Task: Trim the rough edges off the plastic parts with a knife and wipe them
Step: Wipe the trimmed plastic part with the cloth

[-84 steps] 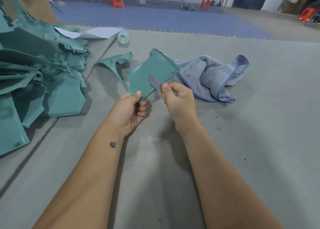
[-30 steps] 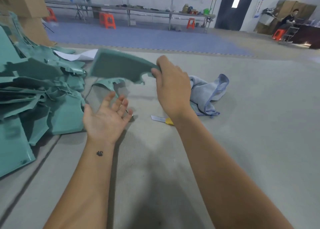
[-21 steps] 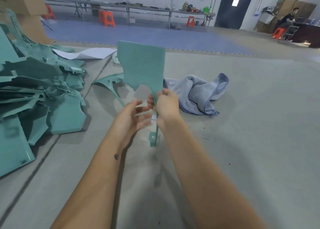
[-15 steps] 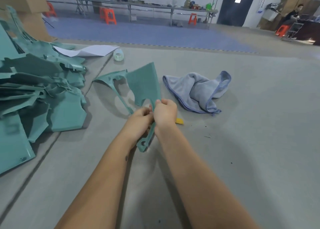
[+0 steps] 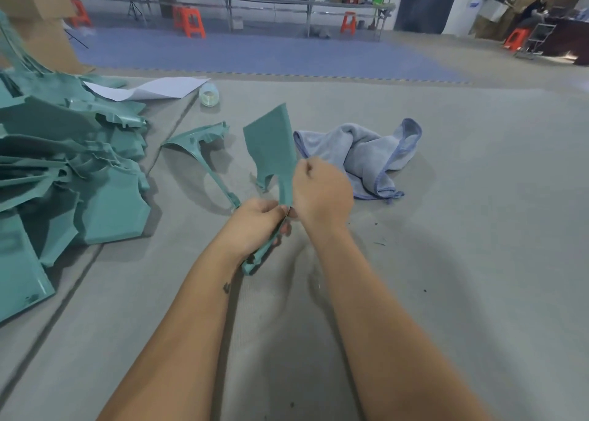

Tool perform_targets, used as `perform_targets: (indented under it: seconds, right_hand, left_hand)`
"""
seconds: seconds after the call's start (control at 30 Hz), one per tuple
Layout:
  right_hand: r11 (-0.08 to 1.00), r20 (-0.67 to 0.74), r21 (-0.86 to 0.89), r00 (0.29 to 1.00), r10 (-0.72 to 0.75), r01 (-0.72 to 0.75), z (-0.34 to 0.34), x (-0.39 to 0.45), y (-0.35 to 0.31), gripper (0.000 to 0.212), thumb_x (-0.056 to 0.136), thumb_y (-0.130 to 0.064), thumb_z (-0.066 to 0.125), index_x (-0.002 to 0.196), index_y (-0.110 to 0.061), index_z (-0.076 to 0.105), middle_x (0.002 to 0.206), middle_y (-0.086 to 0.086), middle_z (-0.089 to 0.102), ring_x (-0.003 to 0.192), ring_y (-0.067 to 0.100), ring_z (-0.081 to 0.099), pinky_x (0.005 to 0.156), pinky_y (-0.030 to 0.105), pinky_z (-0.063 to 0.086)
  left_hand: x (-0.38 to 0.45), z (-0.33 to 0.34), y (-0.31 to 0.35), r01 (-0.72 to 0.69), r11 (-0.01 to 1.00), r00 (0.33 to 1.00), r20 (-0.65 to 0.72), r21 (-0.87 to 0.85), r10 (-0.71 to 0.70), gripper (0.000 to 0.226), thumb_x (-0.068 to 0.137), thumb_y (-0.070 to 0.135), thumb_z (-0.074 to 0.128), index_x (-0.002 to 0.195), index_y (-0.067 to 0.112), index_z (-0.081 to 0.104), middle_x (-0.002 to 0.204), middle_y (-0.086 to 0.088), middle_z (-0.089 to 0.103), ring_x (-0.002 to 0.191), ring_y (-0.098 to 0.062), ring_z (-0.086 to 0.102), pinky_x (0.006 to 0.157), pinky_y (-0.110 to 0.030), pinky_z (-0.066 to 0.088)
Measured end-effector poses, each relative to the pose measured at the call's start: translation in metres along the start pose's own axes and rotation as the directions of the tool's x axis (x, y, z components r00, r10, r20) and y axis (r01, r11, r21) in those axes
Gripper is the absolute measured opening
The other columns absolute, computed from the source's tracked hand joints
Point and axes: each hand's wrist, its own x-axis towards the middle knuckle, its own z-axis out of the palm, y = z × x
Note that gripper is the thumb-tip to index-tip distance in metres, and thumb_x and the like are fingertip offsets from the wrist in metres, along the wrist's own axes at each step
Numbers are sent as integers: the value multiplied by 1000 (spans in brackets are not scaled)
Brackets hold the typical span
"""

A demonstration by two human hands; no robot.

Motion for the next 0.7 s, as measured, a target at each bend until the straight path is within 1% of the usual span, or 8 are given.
perform_targets:
  seconds: [0.07, 0.13, 0.2, 0.37, 0.47, 0.57, 0.63, 0.7]
  right_hand:
    - [997, -196, 25, 977, 82, -79, -2, 3, 14, 20, 89, -19, 49, 99, -7, 62, 103, 12, 59, 98, 33, 51, 82, 41, 40]
    - [968, -307, 70, 918, 252, -242, -7, 5, 31, 44, 83, -15, 55, 127, -10, 52, 130, 12, 47, 116, 32, 43, 93, 39, 33]
    - [921, -270, 120, 881, 390, -371, -11, 8, 46, 59, 83, -16, 57, 140, -11, 40, 140, 11, 41, 126, 32, 38, 97, 40, 30]
    - [907, -118, 113, 900, 419, -407, -13, 12, 75, 15, 93, -23, 54, 105, -17, 59, 118, 4, 62, 113, 32, 50, 84, 34, 25]
    - [962, -318, 179, 913, 256, -207, -19, 11, 66, 13, 89, -19, 62, 96, -10, 63, 99, 7, 67, 99, 33, 52, 78, 30, 24]
    - [923, -562, 239, 819, -121, 300, -29, 5, 34, 10, 80, -9, 67, 74, -7, 59, 71, 3, 60, 75, 23, 50, 69, 31, 31]
    - [836, -468, 309, 837, -281, 454, -30, -3, 13, 13, 80, -10, 65, 70, -11, 56, 63, -5, 52, 65, 14, 45, 64, 30, 35]
    - [811, -100, 480, 939, -330, 336, -29, -13, -4, 17, 82, -13, 65, 69, -16, 56, 57, -9, 49, 57, 9, 45, 57, 25, 39]
  left_hand:
    - [2, 3, -3, 14, 1000, 999, -36, 27, -13, 34, 100, 13, 43, 73, 9, 63, 55, -2, 57, 41, -14, 43, 52, -25, 39]
    - [3, 5, -5, 0, 995, 997, -73, 100, 7, 31, 99, 16, 42, 77, 10, 63, 55, 0, 62, 43, -14, 47, 54, -25, 41]
    - [2, 4, -6, -18, 994, 994, -108, 108, 30, 30, 100, 19, 40, 81, 11, 62, 57, -3, 66, 42, -14, 49, 52, -26, 42]
    - [2, 1, -6, -56, 986, 973, -211, 156, 89, 28, 101, 21, 39, 89, 8, 61, 46, 0, 59, 33, -13, 46, 39, -17, 37]
    - [3, 4, -10, -66, 984, 956, -273, 164, 110, 28, 100, 22, 39, 86, 11, 60, 42, 2, 54, 33, -12, 45, 38, -17, 35]
    - [7, 6, -12, -33, 998, 955, -293, 59, 49, 26, 99, 22, 39, 86, 12, 59, 42, 1, 54, 38, -16, 48, 41, -21, 38]
    - [11, 5, -12, -43, 999, 956, -290, -16, 36, 25, 98, 20, 42, 82, 9, 58, 49, -2, 57, 45, -21, 51, 50, -28, 40]
    - [12, 1, -13, -79, 990, 951, -306, -114, 41, 26, 97, 16, 48, 75, 6, 58, 59, -7, 59, 54, -21, 51, 56, -31, 40]
